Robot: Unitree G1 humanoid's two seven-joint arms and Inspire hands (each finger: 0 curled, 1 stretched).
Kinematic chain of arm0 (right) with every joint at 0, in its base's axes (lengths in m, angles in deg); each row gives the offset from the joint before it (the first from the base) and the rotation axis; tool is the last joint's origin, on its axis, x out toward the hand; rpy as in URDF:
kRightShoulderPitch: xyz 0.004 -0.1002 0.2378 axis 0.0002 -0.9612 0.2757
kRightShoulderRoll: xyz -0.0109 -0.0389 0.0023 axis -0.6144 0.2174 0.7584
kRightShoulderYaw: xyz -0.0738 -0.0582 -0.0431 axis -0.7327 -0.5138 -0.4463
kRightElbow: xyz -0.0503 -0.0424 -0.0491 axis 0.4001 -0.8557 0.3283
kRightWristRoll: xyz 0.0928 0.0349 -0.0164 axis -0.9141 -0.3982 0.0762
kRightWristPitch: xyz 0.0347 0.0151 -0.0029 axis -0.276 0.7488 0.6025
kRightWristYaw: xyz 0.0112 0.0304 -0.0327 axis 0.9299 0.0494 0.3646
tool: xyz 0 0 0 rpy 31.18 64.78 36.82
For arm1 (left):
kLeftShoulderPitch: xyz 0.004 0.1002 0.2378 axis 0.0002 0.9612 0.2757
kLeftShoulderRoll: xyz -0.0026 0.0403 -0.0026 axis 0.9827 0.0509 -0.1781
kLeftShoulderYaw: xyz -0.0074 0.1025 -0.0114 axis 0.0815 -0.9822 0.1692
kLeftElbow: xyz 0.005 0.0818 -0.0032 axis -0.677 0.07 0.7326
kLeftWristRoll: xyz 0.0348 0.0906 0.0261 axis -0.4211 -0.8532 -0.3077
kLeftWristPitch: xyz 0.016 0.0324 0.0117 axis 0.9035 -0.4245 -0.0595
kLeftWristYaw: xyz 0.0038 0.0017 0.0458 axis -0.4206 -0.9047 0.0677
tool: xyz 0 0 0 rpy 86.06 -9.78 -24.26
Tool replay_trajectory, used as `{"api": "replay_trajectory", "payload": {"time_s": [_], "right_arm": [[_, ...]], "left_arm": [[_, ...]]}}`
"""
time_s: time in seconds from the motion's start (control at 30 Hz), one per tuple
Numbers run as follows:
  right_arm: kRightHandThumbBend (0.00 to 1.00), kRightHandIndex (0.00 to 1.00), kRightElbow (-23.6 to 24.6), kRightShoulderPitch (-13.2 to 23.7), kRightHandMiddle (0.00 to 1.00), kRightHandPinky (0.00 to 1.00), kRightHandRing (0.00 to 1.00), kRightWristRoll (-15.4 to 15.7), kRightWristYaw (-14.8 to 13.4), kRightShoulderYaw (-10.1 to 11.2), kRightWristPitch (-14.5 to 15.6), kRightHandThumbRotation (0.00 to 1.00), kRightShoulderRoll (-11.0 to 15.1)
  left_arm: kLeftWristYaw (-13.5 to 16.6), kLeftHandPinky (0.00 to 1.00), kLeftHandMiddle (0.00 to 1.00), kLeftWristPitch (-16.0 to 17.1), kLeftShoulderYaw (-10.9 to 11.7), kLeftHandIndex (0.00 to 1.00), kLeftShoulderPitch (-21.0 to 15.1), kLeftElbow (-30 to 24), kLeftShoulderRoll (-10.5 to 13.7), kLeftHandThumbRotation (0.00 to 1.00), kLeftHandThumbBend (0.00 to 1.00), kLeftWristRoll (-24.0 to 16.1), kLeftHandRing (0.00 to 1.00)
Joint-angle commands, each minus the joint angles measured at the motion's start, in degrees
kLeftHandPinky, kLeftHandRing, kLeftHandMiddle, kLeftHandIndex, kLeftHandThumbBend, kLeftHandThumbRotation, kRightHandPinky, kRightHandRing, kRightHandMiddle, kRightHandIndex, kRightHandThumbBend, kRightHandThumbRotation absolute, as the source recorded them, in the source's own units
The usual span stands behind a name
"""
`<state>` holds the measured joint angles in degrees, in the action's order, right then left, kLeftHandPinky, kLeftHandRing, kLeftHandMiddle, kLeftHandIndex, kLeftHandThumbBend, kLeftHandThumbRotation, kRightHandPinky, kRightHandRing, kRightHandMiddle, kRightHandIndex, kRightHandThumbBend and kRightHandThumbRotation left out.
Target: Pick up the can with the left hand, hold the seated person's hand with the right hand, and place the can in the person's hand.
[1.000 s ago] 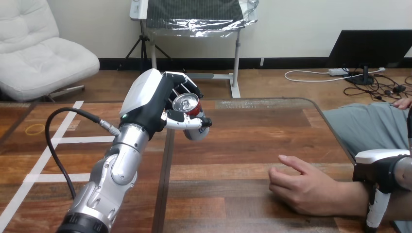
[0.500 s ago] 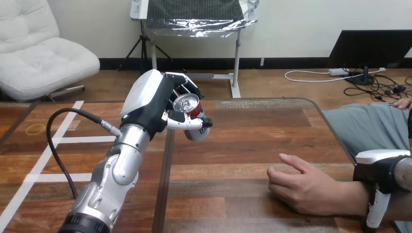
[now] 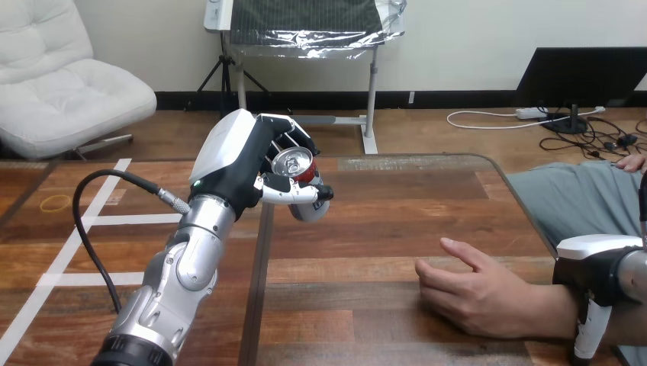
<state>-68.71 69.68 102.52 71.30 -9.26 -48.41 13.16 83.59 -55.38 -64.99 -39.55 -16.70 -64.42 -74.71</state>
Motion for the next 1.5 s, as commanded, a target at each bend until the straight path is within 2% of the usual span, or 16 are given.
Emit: {"api": "replay_trajectory", "payload": {"time_s": [0.0, 0.53, 0.83, 1.23, 1.47], "right_arm": [[0.71, 0.58, -1.8, -3.6, 0.48, 0.24, 0.34, -1.0, -0.2, -2.0, -0.6, 0.0, -2.2], [0.68, 0.5, -1.0, -4.3, 0.53, 0.28, 0.42, 0.8, -3.2, -2.7, -1.2, 0.0, -1.9], [0.66, 0.46, -0.1, -4.8, 0.51, 0.26, 0.4, 0.7, -4.5, -1.8, -0.4, 0.0, -1.8], [0.66, 0.44, 0.8, -4.8, 0.46, 0.2, 0.34, -0.3, -4.2, -0.3, 1.0, 0.0, -1.4], [0.66, 0.46, 2.1, -5.3, 0.47, 0.21, 0.35, -1.3, -4.3, 1.1, 1.5, 0.0, -0.7]], "left_arm": [[0.4, 0.37, 0.48, 0.0, 0.5, 0.5, -4.2, -2.7, 0.5, 0.0, 0.61, -0.2, 0.42], [0.2, 0.37, 0.48, -0.2, 0.6, 0.5, -4.3, -2.3, 0.4, 0.0, 0.62, -0.1, 0.42], [-0.5, 0.37, 0.48, -1.3, 0.7, 0.49, -4.8, -1.8, -0.5, 0.0, 0.62, 0.6, 0.42], [-1.5, 0.37, 0.48, -2.6, 0.2, 0.49, -6.2, -0.7, -2.4, 0.0, 0.64, 1.4, 0.42], [-2.4, 0.37, 0.48, -3.6, -0.1, 0.49, -7.1, -0.2, -3.9, 0.0, 0.64, 1.6, 0.42]]}}
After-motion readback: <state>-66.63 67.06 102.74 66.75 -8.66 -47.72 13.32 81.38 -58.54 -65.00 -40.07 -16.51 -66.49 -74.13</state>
